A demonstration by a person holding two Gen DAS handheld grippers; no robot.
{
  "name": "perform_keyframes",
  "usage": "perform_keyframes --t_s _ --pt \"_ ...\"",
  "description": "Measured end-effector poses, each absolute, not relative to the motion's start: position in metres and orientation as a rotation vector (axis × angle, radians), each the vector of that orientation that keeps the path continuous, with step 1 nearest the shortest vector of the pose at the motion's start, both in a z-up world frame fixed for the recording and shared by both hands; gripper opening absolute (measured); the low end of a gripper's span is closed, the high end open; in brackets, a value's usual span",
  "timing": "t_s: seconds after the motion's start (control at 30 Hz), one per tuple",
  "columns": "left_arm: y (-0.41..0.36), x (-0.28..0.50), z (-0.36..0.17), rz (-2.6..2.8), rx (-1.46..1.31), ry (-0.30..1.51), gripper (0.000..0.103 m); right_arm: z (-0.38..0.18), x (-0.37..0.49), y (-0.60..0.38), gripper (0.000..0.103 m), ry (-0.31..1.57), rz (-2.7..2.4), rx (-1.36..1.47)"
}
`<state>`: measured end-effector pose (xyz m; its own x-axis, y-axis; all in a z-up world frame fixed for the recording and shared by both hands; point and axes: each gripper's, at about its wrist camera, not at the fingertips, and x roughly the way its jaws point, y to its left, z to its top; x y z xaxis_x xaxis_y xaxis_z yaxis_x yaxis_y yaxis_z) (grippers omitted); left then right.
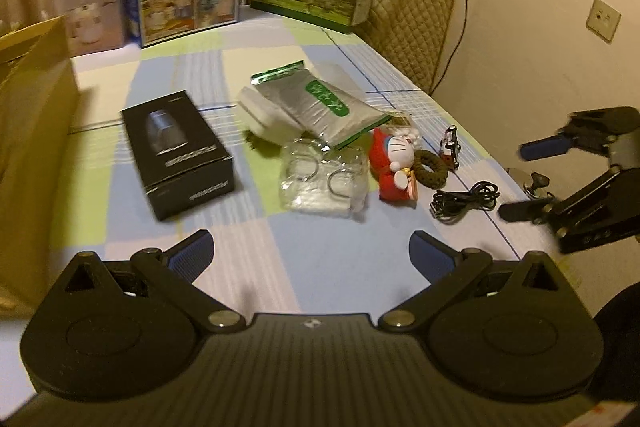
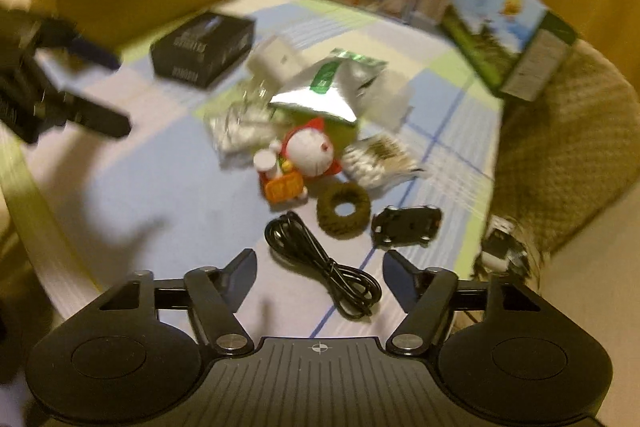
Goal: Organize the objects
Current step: 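Grasp the black cable with the right tool while the left tool approaches the clear plastic box, then grasp the clear plastic box with the left tool while the right tool lifts the cable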
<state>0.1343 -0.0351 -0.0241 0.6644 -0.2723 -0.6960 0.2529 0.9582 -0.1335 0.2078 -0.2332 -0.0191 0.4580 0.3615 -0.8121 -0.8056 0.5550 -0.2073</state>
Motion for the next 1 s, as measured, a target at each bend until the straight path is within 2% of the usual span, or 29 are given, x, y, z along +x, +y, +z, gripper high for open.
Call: perform_keyframes --t_s 0.07,0.3,0.47,0.53,0.67,0.8,1.0 --pt "-0.039 0.143 -0.028 -0.310 -0.016 0.794 0.102 -0.032 0.217 -0.230 0.053 0.814 0.818 -0.700" --pt "-0.047 0.160 -0.043 -0.349 0.007 0.798 0.102 -0.052 0.240 -0.224 0.045 0.814 0.893 -0.754" --pt "-0.049 0.170 -0.048 -0.362 0.010 0.798 0.102 -0.050 0.250 -0.224 0.018 0.918 0.860 -0.613" --pt "-0.049 0.174 -0.049 -0.363 0.010 0.792 0.102 -0.047 0.248 -0.220 0.011 0.960 0.820 -0.555" --pt "-0.053 0.181 -0.048 -0.372 0.010 0.770 0.102 -0.038 0.254 -0.225 0.011 1.040 0.681 -0.331" --pt "-0.061 0.191 -0.050 -0.382 0.036 0.751 0.101 -0.031 0.250 -0.229 0.011 1.031 0.576 -0.185" --pt "-0.071 0.210 -0.059 -0.374 0.111 0.734 0.087 -0.034 0.248 -0.235 0.011 1.014 0.505 -0.046"
